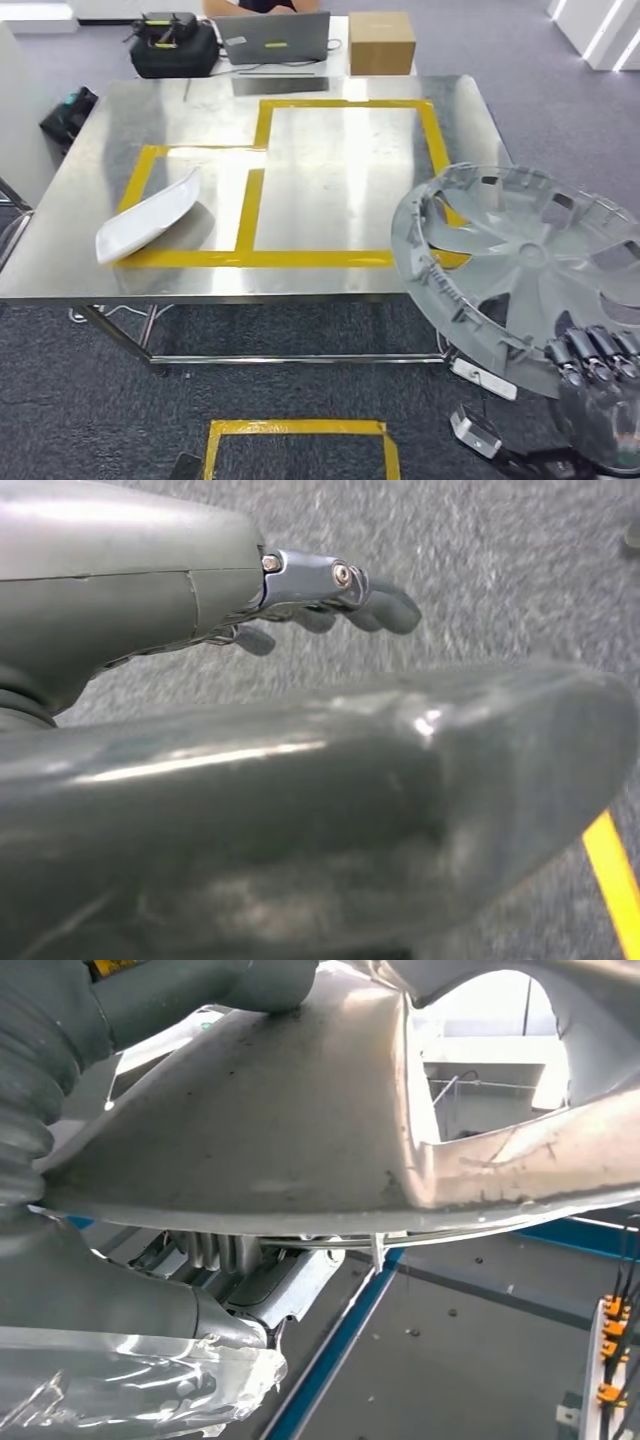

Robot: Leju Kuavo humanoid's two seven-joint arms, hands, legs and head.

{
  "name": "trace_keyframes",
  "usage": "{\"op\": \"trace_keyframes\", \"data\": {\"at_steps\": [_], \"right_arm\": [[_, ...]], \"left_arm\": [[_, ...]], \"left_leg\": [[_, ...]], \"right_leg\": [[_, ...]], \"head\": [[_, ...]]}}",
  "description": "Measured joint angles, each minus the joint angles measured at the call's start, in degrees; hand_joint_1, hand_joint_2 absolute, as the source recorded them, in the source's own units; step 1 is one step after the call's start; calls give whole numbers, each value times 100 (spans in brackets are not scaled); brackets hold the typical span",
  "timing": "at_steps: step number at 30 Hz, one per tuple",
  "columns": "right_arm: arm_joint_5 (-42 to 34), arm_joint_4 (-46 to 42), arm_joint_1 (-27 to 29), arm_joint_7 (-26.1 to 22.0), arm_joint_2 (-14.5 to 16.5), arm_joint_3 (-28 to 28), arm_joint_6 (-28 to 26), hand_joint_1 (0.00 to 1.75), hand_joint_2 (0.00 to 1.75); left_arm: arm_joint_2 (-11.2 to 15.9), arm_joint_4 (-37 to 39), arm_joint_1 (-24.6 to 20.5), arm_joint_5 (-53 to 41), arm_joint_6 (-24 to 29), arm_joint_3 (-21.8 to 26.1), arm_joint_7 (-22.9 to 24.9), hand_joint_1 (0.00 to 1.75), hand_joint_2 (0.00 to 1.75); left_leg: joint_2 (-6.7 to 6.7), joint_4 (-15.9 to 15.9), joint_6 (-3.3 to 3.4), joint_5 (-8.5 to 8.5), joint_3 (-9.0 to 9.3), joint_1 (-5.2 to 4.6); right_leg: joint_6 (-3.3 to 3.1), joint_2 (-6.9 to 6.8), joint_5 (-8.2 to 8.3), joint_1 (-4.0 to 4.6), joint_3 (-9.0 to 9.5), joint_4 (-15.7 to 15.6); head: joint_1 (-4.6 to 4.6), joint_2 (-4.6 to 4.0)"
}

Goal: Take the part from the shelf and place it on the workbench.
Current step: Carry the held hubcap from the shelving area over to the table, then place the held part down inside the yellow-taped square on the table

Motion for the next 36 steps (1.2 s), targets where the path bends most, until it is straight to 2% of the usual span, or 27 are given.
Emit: {"op": "trace_keyframes", "data": {"at_steps": [1,2,4,5,6,8,9,10,11,12,13,14,15,17,19,20,21,23,24,25,26,28,29,30,31,34,36], "right_arm": [[0,4,7,-2,7,1,0,175,175],[-1,8,14,-4,14,1,0,175,175],[0,15,18,-7,21,2,1,175,175],[-1,16,12,-8,22,3,1,175,175],[-2,17,7,-7,22,4,1,175,175],[-4,19,4,-5,22,5,1,175,175],[-3,24,5,3,22,4,1,175,175],[-3,33,3,20,22,-5,1,175,175],[-3,47,-3,51,22,-30,1,175,175],[-3,66,-16,95,22,-74,1,175,175],[-3,99,-39,150,22,-138,2,175,175],[-4,137,-63,216,21,-219,3,175,175],[-5,179,-85,283,21,-306,4,175,175],[-8,266,-114,444,11,-479,4,175,175],[-10,367,-126,644,-15,-612,3,175,175],[-11,435,-130,763,-36,-660,3,175,175],[-12,513,-137,877,-59,-701,3,175,175],[-13,684,-155,1087,-122,-762,3,175,175],[-13,772,-159,1170,-161,-783,3,175,175],[-13,867,-159,1250,-210,-802,3,175,175],[-12,970,-158,1322,-263,-818,3,175,175],[-11,1184,-163,1440,-393,-850,3,175,175],[-11,1287,-168,1480,-463,-869,3,175,175],[-11,1377,-173,1508,-532,-892,3,175,175],[-11,1450,-178,1525,-593,-916,3,175,175],[-11,1594,-188,1541,-725,-960,3,175,175],[-11,1667,-200,1543,-778,-973,3,175,175]], "left_arm": [[6,6,18,3,4,11,1,0,0],[21,5,31,5,9,19,1,0,0],[27,4,41,9,18,26,0,0,0],[29,4,31,9,19,27,-1,0,0],[30,4,21,8,14,30,-1,0,0],[36,4,13,8,-37,37,-1,0,0],[38,4,15,8,-76,42,-1,0,0],[41,4,17,7,-117,47,-1,0,0],[42,3,19,4,-150,50,-4,0,0],[42,3,21,0,-173,53,-9,0,0],[42,4,22,-5,-189,55,-16,0,0],[44,4,20,-10,-198,56,-25,0,0],[47,5,17,-13,-205,58,-32,0,0],[49,5,12,-19,-214,61,-40,0,0],[50,4,7,-25,-206,62,-42,0,0],[53,4,-1,-27,-195,63,-40,0,0],[60,3,-5,-31,-185,63,-34,0,0],[74,3,-1,-39,-175,65,-11,0,0],[82,3,10,-42,-175,66,1,0,0],[89,3,19,-44,-175,68,13,0,0],[97,3,25,-43,-174,72,23,0,0],[120,3,18,-32,-173,90,42,0,0],[130,3,7,-26,-171,97,49,0,0],[137,3,-6,-21,-169,103,55,0,0],[139,3,-14,-20,-167,104,60,0,0],[139,3,-9,-19,-160,109,69,0,0],[142,3,-9,-18,-158,111,70,0,0]], "left_leg": [[7,19,110,-87,-30,-24],[11,60,231,-79,-30,-28],[10,91,349,-98,6,-37],[11,93,390,-113,31,-44],[12,90,428,-138,61,-56],[18,90,497,-206,124,-95],[18,90,523,-249,168,-118],[14,90,540,-298,225,-142],[4,90,550,-356,300,-166],[-6,88,556,-421,385,-186],[-13,79,554,-483,446,-200],[-22,77,540,-532,484,-210],[-22,70,517,-561,494,-208],[-9,26,456,-577,488,-200],[18,30,399,-620,476,-200],[25,184,369,-686,387,-205],[28,464,338,-793,219,-204],[29,1236,277,-1017,-292,-198],[30,1509,260,-1039,-514,-195],[30,1607,261,-938,-661,-194],[30,1499,281,-725,-705,-197],[32,847,363,-160,-555,-222],[34,509,407,15,-447,-235],[33,273,445,109,-370,-246],[31,160,462,121,-336,-251],[21,108,467,131,-326,-256],[20,108,485,135,-325,-259]], "right_leg": [[29,1,-34,2,-15,36],[56,-4,-69,9,-26,39],[69,-69,-158,3,-54,148],[64,-112,-256,12,-157,362],[47,-154,-388,34,-332,704],[-5,-180,-623,91,-816,1522],[-41,-179,-630,121,-1007,1778],[-87,-177,-518,153,-1103,1822],[-148,-174,-287,190,-1087,1631],[-216,-170,-22,229,-996,1299],[-277,-171,175,263,-881,1013],[-323,-175,298,302,-777,775],[-347,-181,304,333,-715,654],[-366,-191,206,376,-661,541],[-361,-191,110,348,-574,374],[-358,-190,84,326,-516,294],[-353,-190,63,306,-464,237],[-361,-181,27,301,-398,208],[-363,-173,5,301,-370,209],[-362,-162,-17,302,-337,209],[-358,-150,-36,303,-301,209],[-335,-134,-70,303,-229,210],[-313,-129,-87,314,-213,221],[-288,-128,-96,322,-209,224],[-286,-128,-109,332,-213,227],[-307,-138,-99,341,-206,198],[-269,-139,-71,340,-187,164]], "head": [[-6,1],[16,2],[95,1],[124,1],[155,1],[195,1],[202,1],[207,1],[211,1],[214,1],[205,0],[191,1],[189,1],[192,2],[190,2],[177,2],[163,3],[144,3],[143,3],[143,3],[142,3],[141,3],[142,3],[149,3],[152,3],[170,3],[177,3]]}}
